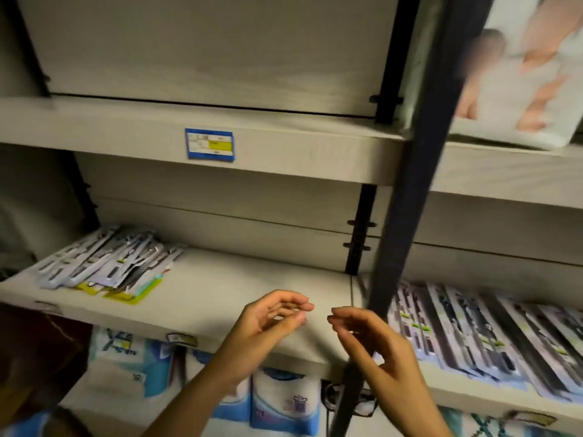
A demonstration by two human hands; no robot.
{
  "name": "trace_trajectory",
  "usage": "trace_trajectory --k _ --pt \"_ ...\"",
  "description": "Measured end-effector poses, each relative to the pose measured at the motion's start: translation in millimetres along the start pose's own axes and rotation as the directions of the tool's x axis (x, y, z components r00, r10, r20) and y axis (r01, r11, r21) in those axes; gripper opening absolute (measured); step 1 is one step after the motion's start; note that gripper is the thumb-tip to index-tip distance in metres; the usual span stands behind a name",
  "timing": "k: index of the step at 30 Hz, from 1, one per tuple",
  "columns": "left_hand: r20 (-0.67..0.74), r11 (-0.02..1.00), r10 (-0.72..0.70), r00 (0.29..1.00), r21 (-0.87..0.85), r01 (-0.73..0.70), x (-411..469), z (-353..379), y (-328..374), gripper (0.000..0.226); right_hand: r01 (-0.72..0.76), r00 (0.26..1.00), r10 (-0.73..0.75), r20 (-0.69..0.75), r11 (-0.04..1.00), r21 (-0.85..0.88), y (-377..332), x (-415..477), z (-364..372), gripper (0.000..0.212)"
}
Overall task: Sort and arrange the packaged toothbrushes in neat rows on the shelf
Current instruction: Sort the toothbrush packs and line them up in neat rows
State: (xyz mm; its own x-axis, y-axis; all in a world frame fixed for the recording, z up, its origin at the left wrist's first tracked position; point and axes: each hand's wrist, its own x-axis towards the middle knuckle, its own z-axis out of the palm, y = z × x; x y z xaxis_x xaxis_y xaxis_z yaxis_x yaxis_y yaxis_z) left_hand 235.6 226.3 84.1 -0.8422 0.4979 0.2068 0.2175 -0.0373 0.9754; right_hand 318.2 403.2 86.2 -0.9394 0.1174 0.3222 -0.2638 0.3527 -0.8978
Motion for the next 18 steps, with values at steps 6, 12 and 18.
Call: trace_trajectory --k 6,12,18 --pt "-0.008 0.999 -0.001 1.000 0.048 0.001 1 -123 -18 0.025 -0.034 0.988 0.034 -0.151 0.999 0.002 -17 37 112 0.026" --pt "-0.017 0.997 -0.025 1.000 0.072 0.027 -10 -199 -33 0.022 -0.077 0.989 0.063 -0.133 0.991 -0.106 -33 61 179 0.032" --pt "-0.082 0.990 -0.081 0.993 0.104 0.090 -28 -256 -51 0.015 -0.084 0.996 0.077 -0.047 0.982 -0.168 -38 91 239 0.028"
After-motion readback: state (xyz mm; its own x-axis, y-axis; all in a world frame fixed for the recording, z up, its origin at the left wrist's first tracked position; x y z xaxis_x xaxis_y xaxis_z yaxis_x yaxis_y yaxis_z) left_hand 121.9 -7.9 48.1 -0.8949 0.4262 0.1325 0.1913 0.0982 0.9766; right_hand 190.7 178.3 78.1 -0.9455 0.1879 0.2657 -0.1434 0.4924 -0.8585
